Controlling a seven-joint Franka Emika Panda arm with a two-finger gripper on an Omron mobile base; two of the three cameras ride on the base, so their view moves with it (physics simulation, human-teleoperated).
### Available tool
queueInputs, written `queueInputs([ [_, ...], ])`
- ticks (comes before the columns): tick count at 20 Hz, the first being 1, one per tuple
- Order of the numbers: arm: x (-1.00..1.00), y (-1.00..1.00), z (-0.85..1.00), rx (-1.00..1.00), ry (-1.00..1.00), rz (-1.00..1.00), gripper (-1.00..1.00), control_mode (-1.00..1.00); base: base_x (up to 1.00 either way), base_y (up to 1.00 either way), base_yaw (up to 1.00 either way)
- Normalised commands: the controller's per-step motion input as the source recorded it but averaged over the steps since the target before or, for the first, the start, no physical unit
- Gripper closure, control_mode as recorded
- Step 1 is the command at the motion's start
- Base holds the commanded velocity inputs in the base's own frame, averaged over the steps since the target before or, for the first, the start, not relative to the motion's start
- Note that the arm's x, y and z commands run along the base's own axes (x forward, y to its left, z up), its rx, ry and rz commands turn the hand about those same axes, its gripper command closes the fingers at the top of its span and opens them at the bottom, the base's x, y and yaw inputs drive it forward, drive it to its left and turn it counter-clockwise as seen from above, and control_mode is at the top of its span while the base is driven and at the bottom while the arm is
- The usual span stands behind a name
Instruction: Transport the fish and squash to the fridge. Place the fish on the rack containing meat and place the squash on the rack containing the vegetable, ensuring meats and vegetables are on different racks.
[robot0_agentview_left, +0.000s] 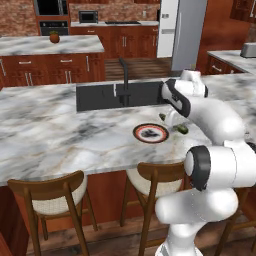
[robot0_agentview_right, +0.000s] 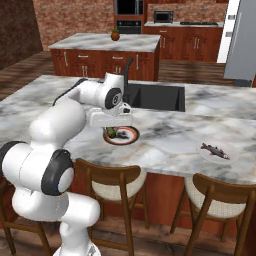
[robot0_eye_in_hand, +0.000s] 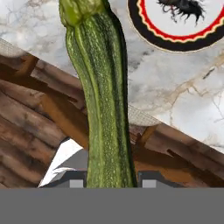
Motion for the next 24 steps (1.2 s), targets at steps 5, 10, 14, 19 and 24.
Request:
queueInputs([
  [5, -0.9, 0.1, 0.38, -0.04, -0.44, -0.45, 1.0, -1.0, 0.0, 0.0, 0.0],
  [10, -0.94, 0.32, 0.54, -0.09, -0.49, -0.37, 1.0, -1.0, 0.0, 0.0, 0.0],
  [14, -0.76, 0.23, 0.87, 0.0, -0.1, -0.24, 1.0, -1.0, 0.0, 0.0, 0.0],
  [19, -0.79, 0.0, 0.83, 0.05, -0.04, -0.08, 1.0, -1.0, 0.0, 0.0, 0.0],
  [24, -0.93, 0.0, 0.69, 0.04, -0.08, 0.0, 1.0, -1.0, 0.0, 0.0, 0.0],
])
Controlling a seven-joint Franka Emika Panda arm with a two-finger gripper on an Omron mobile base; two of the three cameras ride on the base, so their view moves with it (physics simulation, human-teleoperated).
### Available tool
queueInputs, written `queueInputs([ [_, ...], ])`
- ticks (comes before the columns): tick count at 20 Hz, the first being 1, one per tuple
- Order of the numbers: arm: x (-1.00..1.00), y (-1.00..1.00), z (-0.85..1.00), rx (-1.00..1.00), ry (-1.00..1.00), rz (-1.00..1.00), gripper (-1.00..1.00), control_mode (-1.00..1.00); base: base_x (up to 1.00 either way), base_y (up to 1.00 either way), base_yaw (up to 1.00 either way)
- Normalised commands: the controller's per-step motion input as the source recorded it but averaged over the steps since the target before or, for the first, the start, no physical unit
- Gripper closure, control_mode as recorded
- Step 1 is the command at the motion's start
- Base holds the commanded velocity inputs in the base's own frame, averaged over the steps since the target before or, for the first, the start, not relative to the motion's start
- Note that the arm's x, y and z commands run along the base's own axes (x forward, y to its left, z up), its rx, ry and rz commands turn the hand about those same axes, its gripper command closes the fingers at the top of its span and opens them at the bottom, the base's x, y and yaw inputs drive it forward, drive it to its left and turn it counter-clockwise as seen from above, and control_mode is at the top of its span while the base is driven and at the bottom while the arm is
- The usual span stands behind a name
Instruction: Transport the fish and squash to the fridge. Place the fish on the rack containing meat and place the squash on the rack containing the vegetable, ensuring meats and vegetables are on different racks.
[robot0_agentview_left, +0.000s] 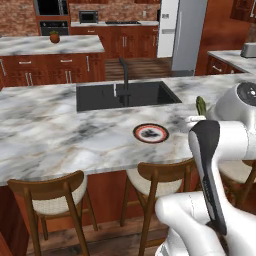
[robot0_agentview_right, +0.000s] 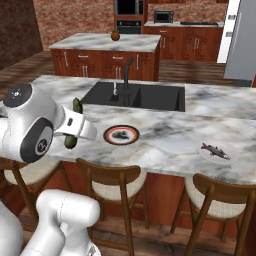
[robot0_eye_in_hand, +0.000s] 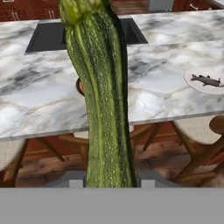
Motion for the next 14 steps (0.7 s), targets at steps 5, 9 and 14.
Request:
queueInputs([
  [5, -0.93, 0.0, 0.68, 0.02, -0.09, 0.0, 1.0, -1.0, 0.0, 0.0, 0.0],
  [9, -0.96, 0.0, 0.76, 0.02, -0.12, 0.0, 1.0, -1.0, 0.0, 0.0, 0.0],
  [14, -0.33, 0.0, 0.31, 0.0, -0.05, 0.0, 1.0, 1.0, -0.2, 0.14, 0.0],
])
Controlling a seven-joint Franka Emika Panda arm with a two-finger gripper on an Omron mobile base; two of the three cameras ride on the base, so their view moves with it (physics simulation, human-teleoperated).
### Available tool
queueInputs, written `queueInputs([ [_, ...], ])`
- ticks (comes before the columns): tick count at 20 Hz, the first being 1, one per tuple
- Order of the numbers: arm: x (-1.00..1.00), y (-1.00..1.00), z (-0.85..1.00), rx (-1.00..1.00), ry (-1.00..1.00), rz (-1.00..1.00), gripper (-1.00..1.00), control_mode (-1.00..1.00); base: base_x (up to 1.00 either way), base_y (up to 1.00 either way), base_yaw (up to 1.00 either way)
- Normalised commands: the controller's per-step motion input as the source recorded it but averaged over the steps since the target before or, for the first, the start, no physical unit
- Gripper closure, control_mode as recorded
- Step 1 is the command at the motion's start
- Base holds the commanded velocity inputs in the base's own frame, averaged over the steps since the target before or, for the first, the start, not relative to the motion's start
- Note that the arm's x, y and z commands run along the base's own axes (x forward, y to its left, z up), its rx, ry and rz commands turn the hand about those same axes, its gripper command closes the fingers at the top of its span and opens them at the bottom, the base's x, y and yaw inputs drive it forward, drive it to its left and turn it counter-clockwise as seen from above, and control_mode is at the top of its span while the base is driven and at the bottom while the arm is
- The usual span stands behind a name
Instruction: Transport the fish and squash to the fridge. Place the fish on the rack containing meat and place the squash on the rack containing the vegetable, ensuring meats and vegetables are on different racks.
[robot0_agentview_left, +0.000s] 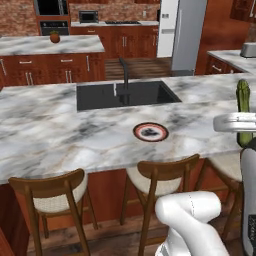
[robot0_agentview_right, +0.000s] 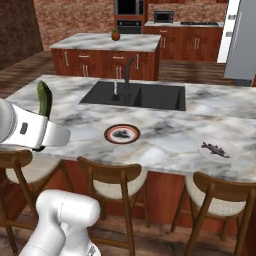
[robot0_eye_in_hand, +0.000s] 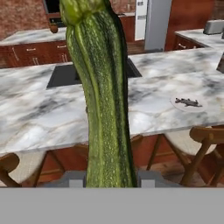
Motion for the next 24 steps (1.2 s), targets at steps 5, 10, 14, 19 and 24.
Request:
queueInputs([
  [5, 0.0, 0.0, 0.0, 0.0, 0.0, 0.0, 1.0, 1.0, -0.32, 0.72, 0.0],
  [10, 0.0, 0.0, 0.0, 0.0, 0.0, 0.0, 1.0, 1.0, -0.8, 1.0, 0.0],
  [14, 0.0, 0.0, 0.0, 0.0, 0.0, 0.0, 1.0, 1.0, -0.39, 1.0, 0.0],
  [19, 0.0, 0.0, 0.0, 0.0, 0.0, 0.0, 1.0, 1.0, 0.0, 1.0, -0.03],
  [24, 0.0, 0.0, 0.0, 0.0, 0.0, 0.0, 1.0, 1.0, 0.0, 1.0, -0.05],
])
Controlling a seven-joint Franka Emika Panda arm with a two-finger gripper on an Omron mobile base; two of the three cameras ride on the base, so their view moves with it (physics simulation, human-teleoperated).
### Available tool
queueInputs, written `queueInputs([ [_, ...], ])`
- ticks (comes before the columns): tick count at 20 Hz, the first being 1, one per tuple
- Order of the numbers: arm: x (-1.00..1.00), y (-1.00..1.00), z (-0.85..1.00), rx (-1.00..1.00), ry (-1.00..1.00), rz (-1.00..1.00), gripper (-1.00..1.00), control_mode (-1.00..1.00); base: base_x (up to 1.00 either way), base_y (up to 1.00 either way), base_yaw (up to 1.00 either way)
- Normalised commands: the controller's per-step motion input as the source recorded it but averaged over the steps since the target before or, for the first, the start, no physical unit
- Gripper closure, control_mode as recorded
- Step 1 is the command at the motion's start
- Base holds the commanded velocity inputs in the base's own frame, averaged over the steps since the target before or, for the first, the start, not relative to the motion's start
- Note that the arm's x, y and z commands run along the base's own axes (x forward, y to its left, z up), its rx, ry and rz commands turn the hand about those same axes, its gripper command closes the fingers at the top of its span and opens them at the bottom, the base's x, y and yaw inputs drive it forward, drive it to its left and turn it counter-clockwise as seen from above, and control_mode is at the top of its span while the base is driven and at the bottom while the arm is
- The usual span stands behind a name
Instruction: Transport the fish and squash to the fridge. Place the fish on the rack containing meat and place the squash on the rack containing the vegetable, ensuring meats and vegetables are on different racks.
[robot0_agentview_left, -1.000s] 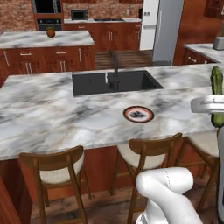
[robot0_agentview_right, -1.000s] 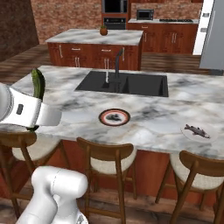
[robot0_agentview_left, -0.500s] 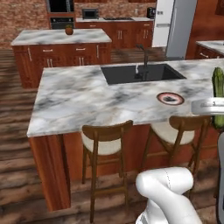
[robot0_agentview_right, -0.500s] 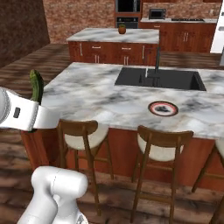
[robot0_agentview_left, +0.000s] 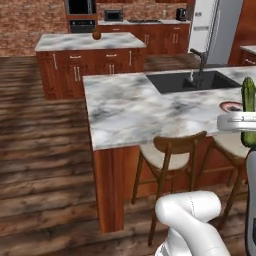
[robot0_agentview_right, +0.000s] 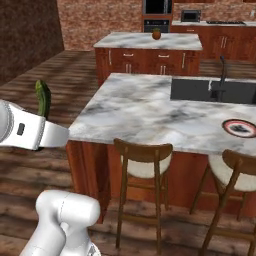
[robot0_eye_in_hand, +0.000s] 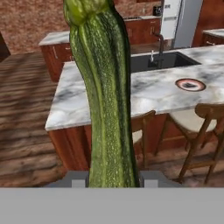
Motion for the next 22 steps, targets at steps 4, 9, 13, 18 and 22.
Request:
queueInputs([
  [4, 0.0, 0.0, 0.0, 0.0, 0.0, 0.0, 1.0, 1.0, -0.03, 1.0, -0.05],
  [9, 0.0, 0.0, 0.0, 0.0, 0.0, 0.0, 1.0, 1.0, -0.02, 1.0, -0.03],
  [13, 0.0, 0.0, 0.0, 0.0, 0.0, 0.0, 1.0, 1.0, 0.0, 1.0, -0.02],
  [18, 0.0, 0.0, 0.0, 0.0, 0.0, 0.0, 1.0, 1.0, 0.38, 1.0, -0.08],
  [22, 0.0, 0.0, 0.0, 0.0, 0.0, 0.0, 1.0, 1.0, 0.96, 1.0, -0.17],
])
